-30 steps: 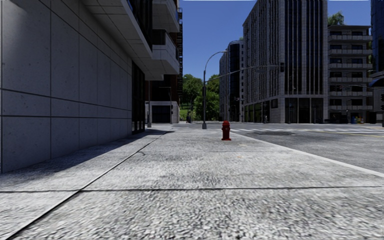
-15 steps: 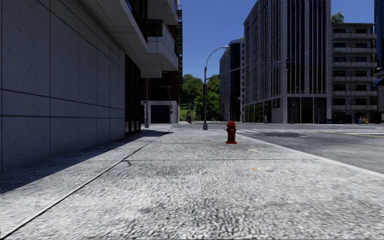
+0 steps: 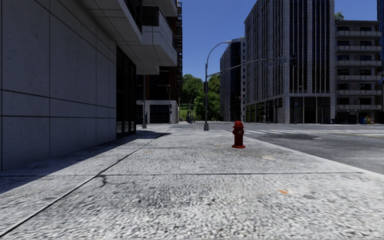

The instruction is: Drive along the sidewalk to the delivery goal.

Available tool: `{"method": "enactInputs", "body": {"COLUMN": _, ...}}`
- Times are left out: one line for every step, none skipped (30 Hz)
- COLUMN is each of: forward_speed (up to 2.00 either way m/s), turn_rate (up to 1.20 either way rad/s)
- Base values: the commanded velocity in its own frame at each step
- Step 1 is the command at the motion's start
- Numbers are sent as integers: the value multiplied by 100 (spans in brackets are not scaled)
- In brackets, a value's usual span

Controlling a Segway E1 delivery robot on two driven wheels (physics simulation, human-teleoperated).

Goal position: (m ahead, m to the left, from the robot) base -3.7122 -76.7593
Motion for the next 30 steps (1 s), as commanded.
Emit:
{"method": "enactInputs", "body": {"forward_speed": 200, "turn_rate": 0}}
{"method": "enactInputs", "body": {"forward_speed": 200, "turn_rate": 0}}
{"method": "enactInputs", "body": {"forward_speed": 200, "turn_rate": 0}}
{"method": "enactInputs", "body": {"forward_speed": 200, "turn_rate": 0}}
{"method": "enactInputs", "body": {"forward_speed": 200, "turn_rate": 0}}
{"method": "enactInputs", "body": {"forward_speed": 200, "turn_rate": 0}}
{"method": "enactInputs", "body": {"forward_speed": 200, "turn_rate": 0}}
{"method": "enactInputs", "body": {"forward_speed": 200, "turn_rate": 0}}
{"method": "enactInputs", "body": {"forward_speed": 200, "turn_rate": 0}}
{"method": "enactInputs", "body": {"forward_speed": 200, "turn_rate": 0}}
{"method": "enactInputs", "body": {"forward_speed": 200, "turn_rate": 0}}
{"method": "enactInputs", "body": {"forward_speed": 200, "turn_rate": 0}}
{"method": "enactInputs", "body": {"forward_speed": 200, "turn_rate": 0}}
{"method": "enactInputs", "body": {"forward_speed": 200, "turn_rate": 0}}
{"method": "enactInputs", "body": {"forward_speed": 200, "turn_rate": 0}}
{"method": "enactInputs", "body": {"forward_speed": 200, "turn_rate": 0}}
{"method": "enactInputs", "body": {"forward_speed": 200, "turn_rate": 0}}
{"method": "enactInputs", "body": {"forward_speed": 200, "turn_rate": 0}}
{"method": "enactInputs", "body": {"forward_speed": 200, "turn_rate": 0}}
{"method": "enactInputs", "body": {"forward_speed": 200, "turn_rate": 0}}
{"method": "enactInputs", "body": {"forward_speed": 200, "turn_rate": 0}}
{"method": "enactInputs", "body": {"forward_speed": 200, "turn_rate": 0}}
{"method": "enactInputs", "body": {"forward_speed": 200, "turn_rate": 0}}
{"method": "enactInputs", "body": {"forward_speed": 200, "turn_rate": 0}}
{"method": "enactInputs", "body": {"forward_speed": 200, "turn_rate": 0}}
{"method": "enactInputs", "body": {"forward_speed": 200, "turn_rate": 0}}
{"method": "enactInputs", "body": {"forward_speed": 200, "turn_rate": 0}}
{"method": "enactInputs", "body": {"forward_speed": 200, "turn_rate": 0}}
{"method": "enactInputs", "body": {"forward_speed": 200, "turn_rate": 0}}
{"method": "enactInputs", "body": {"forward_speed": 200, "turn_rate": 0}}
